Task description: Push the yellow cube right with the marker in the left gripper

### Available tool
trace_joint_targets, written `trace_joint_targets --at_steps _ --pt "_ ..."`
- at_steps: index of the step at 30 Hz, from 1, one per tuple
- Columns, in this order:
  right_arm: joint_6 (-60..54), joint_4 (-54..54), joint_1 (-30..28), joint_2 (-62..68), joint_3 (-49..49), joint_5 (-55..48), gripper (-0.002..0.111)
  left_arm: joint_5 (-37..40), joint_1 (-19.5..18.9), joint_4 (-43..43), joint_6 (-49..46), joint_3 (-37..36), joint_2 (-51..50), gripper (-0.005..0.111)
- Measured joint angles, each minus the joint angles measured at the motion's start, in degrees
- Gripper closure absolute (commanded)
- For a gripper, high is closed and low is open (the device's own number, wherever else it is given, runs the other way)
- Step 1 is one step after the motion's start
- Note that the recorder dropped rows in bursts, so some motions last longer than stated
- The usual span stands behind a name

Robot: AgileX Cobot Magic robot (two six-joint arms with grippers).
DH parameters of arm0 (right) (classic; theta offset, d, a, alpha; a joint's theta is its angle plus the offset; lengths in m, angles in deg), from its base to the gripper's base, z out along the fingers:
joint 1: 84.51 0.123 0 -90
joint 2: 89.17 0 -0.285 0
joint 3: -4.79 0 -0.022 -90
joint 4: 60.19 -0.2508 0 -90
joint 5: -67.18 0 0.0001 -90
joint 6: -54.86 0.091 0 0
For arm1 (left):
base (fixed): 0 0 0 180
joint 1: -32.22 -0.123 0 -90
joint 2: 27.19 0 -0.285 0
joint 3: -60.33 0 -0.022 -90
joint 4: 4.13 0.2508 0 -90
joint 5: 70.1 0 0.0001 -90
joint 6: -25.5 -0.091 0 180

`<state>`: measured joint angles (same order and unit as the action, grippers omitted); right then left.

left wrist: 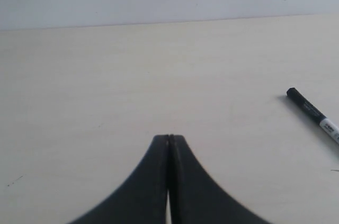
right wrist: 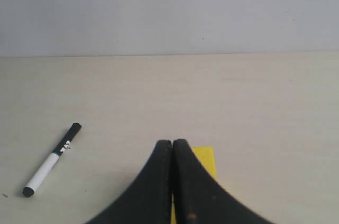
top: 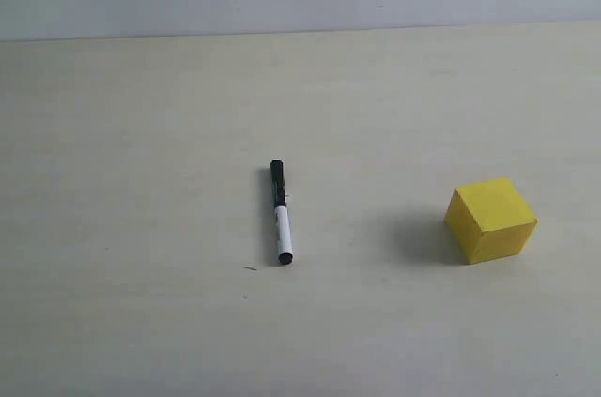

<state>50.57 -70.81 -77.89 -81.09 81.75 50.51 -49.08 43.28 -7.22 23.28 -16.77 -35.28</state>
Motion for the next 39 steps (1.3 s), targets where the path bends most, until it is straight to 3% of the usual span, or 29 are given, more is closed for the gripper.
trace_joint_targets --at_steps 10,39 --pt "0.00 0.00 0.00 0.00 0.00 0.00 0.108 0.00 -3.47 0.00 -0.11 0.00 0.00 0.107" --pt "0.00 0.00 0.00 0.00 0.00 0.00 0.108 0.00 -3.47 0.00 -0.11 0.00 0.00 0.107"
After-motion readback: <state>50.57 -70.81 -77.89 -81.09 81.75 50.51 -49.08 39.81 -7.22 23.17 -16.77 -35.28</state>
